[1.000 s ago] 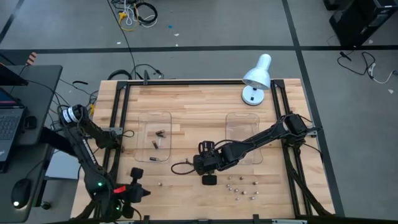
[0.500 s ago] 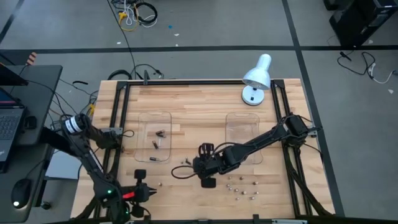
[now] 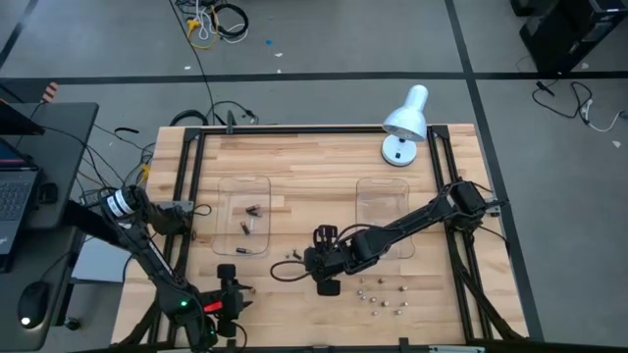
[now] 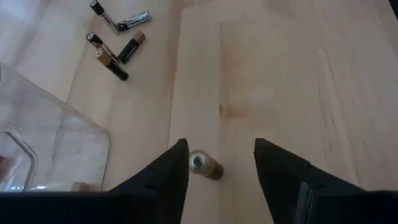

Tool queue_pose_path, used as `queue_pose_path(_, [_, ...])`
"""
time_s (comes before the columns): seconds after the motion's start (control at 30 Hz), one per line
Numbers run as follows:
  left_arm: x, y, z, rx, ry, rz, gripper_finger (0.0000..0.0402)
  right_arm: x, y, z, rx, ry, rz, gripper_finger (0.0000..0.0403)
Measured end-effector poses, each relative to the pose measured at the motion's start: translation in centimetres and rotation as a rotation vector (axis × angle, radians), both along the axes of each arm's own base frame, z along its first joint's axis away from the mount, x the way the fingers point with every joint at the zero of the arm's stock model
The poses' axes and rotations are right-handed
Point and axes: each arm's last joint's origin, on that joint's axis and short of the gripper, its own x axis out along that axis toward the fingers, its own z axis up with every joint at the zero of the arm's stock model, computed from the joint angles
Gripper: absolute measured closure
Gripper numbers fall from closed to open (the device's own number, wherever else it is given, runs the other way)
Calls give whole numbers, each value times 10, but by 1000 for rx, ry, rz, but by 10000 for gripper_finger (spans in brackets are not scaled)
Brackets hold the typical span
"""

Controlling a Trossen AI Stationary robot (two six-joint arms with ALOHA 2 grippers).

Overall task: Sort batteries
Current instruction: Put the black battery into the left transparent bin

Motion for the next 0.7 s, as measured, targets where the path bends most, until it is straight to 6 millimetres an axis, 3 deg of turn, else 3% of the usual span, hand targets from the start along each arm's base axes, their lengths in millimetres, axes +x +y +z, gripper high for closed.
queue_pose_path(0.7, [-6,16,-26,-42,-49,63,215,1,-1,0,1,-4,-4,276])
